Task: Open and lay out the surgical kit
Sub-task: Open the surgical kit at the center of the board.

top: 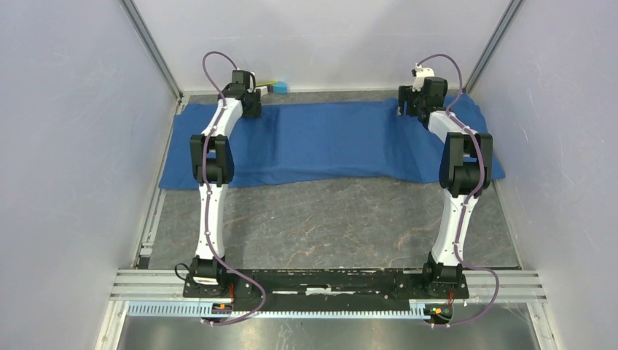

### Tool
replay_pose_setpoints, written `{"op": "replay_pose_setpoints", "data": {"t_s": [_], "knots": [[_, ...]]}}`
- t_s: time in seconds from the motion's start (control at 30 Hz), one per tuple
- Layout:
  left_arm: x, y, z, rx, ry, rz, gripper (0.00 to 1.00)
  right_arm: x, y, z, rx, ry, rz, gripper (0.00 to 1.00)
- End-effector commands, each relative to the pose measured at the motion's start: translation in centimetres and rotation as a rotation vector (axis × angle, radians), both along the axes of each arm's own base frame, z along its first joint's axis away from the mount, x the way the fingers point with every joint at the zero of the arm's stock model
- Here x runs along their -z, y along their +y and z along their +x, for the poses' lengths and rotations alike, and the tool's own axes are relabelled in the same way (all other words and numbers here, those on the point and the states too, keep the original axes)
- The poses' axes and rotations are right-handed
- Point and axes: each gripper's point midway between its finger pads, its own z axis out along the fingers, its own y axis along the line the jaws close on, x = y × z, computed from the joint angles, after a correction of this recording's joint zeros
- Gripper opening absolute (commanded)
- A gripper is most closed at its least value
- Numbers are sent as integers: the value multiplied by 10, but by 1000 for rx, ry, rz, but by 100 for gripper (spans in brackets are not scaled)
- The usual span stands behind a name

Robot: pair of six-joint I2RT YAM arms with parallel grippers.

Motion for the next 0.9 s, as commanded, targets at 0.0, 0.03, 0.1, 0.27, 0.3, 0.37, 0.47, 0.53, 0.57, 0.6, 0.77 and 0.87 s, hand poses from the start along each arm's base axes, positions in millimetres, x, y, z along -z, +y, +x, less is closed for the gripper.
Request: {"op": "replay_pose_setpoints", "data": {"t_s": [0.0, 0.03, 0.1, 0.27, 0.3, 0.37, 0.47, 0.53, 0.57, 0.6, 0.77, 0.87], "knots": [[3, -2, -5, 9, 13, -1, 57, 0, 5, -2, -19, -6, 3, 79], [-2, -2, -3, 6, -4, 3, 56, 1, 5, -3, -22, -3, 2, 80], [-10, 1, 1, 3, -28, 16, 49, 2, 5, -5, -27, 0, -2, 79], [-25, 1, 8, 7, -82, 14, 13, 6, 5, -6, -32, 9, -7, 79], [-28, 0, 9, 11, -90, 10, 6, 6, 5, -6, -32, 10, -5, 80], [-34, 0, 11, 15, -106, 7, 2, 5, 5, -6, -35, 8, -8, 79], [-44, -2, 13, 29, -129, 1, 2, 5, 6, -7, -39, 7, -8, 79], [-55, -6, 13, 49, -151, -16, 2, 4, 6, -8, -42, 9, -11, 79], [-62, -10, 13, 68, -168, -30, 2, 4, 6, -9, -43, 9, -14, 80], [-68, -13, 13, 84, -188, -41, 2, 4, 6, -9, -45, 9, -16, 80], [-118, -34, -1, 201, -301, -114, 2, -1, 5, -14, -51, 1, -27, 79], [-132, -39, -16, 258, -332, -115, 2, -6, 6, -16, -60, -11, -32, 80]]}}
